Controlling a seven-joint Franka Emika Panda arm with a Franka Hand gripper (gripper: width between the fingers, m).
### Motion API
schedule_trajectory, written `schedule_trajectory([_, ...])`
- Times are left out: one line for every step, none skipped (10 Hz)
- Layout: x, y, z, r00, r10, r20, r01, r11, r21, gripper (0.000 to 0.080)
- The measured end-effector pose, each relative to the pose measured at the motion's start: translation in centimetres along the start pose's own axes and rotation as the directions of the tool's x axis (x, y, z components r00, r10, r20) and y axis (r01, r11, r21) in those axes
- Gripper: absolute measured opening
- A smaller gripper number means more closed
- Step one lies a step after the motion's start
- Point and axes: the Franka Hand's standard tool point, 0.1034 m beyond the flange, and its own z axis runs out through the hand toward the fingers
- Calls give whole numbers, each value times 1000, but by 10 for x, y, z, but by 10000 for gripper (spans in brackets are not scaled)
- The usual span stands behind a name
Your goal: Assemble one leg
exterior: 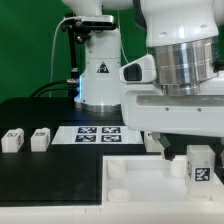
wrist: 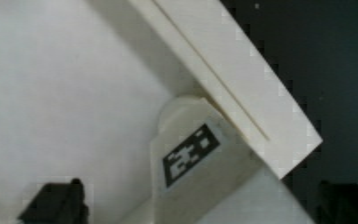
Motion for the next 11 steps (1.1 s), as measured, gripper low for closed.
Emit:
schedule_trajectory([1,1,0,975,-221,-5,221,975,-24,649])
schedule_trajectory([2,1,0,943,-333,-4,333,942,-34,649])
schedule_trajectory([2,1,0,964,-266,-5,265,964,-31,649])
schedule_trajectory([2,2,0,963,-269,-5,269,963,-32,523])
schedule_trajectory([2,2,0,964,-265,-5,265,964,-32,388])
schedule_trajectory([1,0,1,992,-127,-7,127,992,-23,388])
schedule_trajectory([1,0,1,999,-33,-9,33,999,-22,291])
schedule_trajectory([1,0,1,1000,13,-10,-14,1000,-22,291])
schedule_trajectory([0,-2,2,989,150,-10,-150,989,-17,291])
schedule_trajectory([3,-4,3,934,358,-8,-359,933,-16,291])
schedule_trajectory([5,-4,3,852,524,5,-524,851,-24,291])
